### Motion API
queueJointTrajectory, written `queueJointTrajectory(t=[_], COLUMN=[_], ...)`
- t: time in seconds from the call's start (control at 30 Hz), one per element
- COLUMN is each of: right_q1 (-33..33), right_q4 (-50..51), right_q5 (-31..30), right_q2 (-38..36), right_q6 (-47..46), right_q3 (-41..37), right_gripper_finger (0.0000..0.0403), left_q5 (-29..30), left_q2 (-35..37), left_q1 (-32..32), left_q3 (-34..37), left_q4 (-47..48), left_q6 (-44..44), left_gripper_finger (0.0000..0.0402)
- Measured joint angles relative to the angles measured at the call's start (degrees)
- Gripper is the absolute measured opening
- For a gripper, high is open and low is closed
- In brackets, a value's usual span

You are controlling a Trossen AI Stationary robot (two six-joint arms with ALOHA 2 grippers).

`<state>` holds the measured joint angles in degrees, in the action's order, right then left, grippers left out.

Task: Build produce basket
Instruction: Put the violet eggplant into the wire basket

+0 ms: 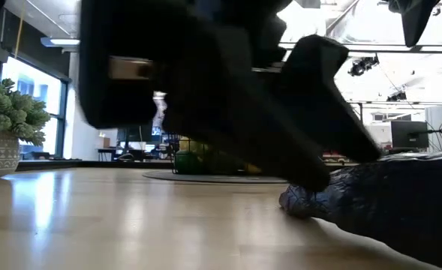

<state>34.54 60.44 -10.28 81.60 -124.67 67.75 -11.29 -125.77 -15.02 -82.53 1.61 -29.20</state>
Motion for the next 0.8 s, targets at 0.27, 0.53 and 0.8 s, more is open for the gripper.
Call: queueJointTrajectory(t=[0.27, 0.53, 0.8], right_q1=[0.0, 0.0, 0.0], right_q4=[-1.86, -1.9, -1.84], right_q5=[-0.01, 0.0, -0.01], right_q2=[0.0, 0.0, 0.0], right_q6=[-0.01, 0.03, 0.16], right_q3=[0.0, 0.0, 0.0], right_gripper_finger=[0.02, 0.02, 0.02], left_q5=[-0.44, -2.16, -2.25], left_q2=[-1.75, -2.28, -2.28], left_q1=[0.97, 0.72, 0.67], left_q3=[0.02, -0.08, -0.08], left_q4=[0.72, 1.15, 1.87], left_q6=[0.56, 1.17, 2.79], left_gripper_finger=[0.0251, 0.0193, 0.0099])
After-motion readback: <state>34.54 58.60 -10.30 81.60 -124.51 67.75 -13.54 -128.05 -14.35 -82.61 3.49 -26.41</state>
